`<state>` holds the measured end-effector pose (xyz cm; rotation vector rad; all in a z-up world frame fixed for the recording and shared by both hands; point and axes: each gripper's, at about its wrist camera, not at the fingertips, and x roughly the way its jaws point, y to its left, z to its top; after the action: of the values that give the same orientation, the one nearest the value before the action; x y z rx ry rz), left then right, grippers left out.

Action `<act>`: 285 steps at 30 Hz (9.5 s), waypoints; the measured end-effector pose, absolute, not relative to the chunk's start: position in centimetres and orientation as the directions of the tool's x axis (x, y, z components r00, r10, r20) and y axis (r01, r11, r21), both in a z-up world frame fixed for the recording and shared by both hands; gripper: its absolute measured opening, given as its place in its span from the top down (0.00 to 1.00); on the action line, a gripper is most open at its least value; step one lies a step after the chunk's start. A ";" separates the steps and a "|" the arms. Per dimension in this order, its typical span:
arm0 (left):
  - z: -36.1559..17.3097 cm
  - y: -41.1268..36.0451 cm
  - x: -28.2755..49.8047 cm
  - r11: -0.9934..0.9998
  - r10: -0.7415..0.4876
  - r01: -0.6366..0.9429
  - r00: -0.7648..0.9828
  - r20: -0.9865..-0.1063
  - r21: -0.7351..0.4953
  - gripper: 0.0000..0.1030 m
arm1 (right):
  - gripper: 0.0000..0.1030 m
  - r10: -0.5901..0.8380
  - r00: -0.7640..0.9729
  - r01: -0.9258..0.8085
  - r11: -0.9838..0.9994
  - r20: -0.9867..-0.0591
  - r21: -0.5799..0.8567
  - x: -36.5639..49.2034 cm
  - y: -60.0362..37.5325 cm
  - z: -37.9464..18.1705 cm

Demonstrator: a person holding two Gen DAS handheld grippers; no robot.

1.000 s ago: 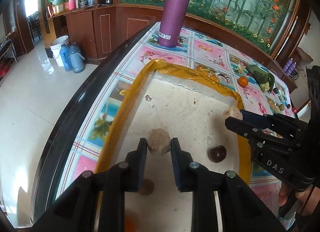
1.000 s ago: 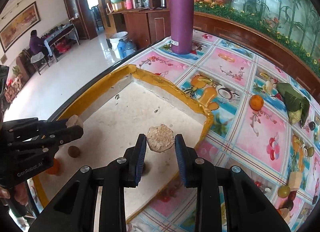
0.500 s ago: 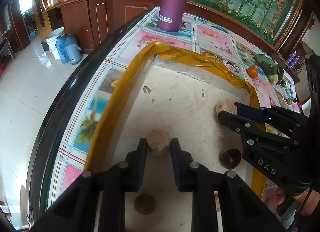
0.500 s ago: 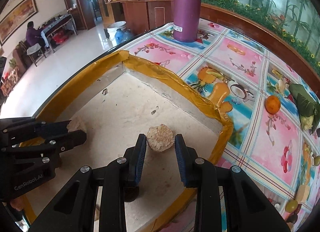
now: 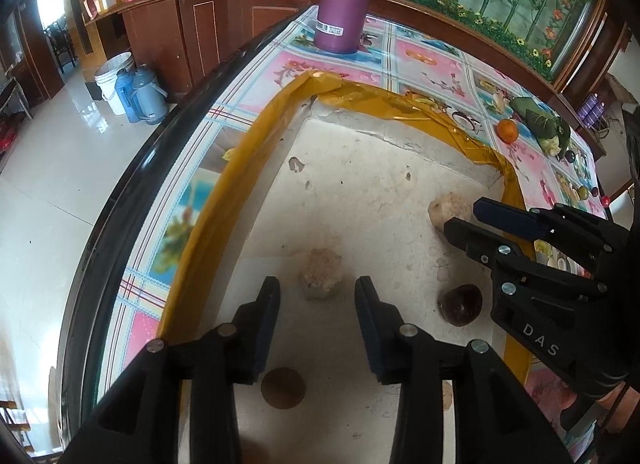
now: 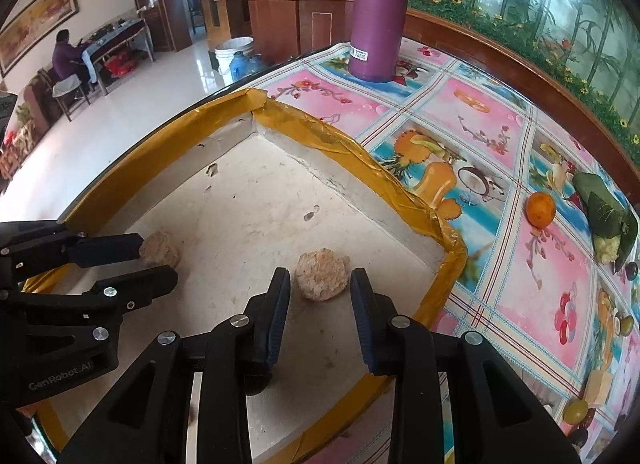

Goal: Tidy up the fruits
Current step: 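Open the left tool to drop the chunk while the right tool releases the cracker, then move both tools back over the remaining fruits on the table, then grasp a mandarin orange with the left tool while the right tool grasps the tan cylindrical chunk, then carry the orange and cylindrical chunk in both tools over the tray, then open both tools to release the orange and cylindrical chunk into the tray, then move both tools back over the remaining fruits on the table, then grasp a dark purple plum with the right tool while the left tool grasps a green grape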

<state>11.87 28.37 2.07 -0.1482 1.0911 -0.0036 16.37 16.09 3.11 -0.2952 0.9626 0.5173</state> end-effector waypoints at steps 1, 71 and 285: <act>2.2 28.4 11.7 0.990 -0.072 -0.075 0.465 -0.882 -0.120 0.56 | 0.71 0.290 0.465 -0.539 0.842 -0.837 -0.008 16.2 15.9 3.3; 4.9 5.9 0.6 0.996 0.009 0.066 0.533 -0.846 0.052 0.13 | 0.48 0.288 0.546 -0.278 0.948 -0.787 0.155 9.0 -12.5 3.6; 4.9 1.4 8.4 0.983 0.057 0.106 0.608 -0.792 0.152 0.00 | 0.70 0.294 0.542 -0.335 0.935 -0.787 0.119 12.7 -12.3 1.7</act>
<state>8.44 1.37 4.87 0.1916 0.9180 -0.0286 12.66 -12.34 1.66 -0.0477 0.9252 0.3734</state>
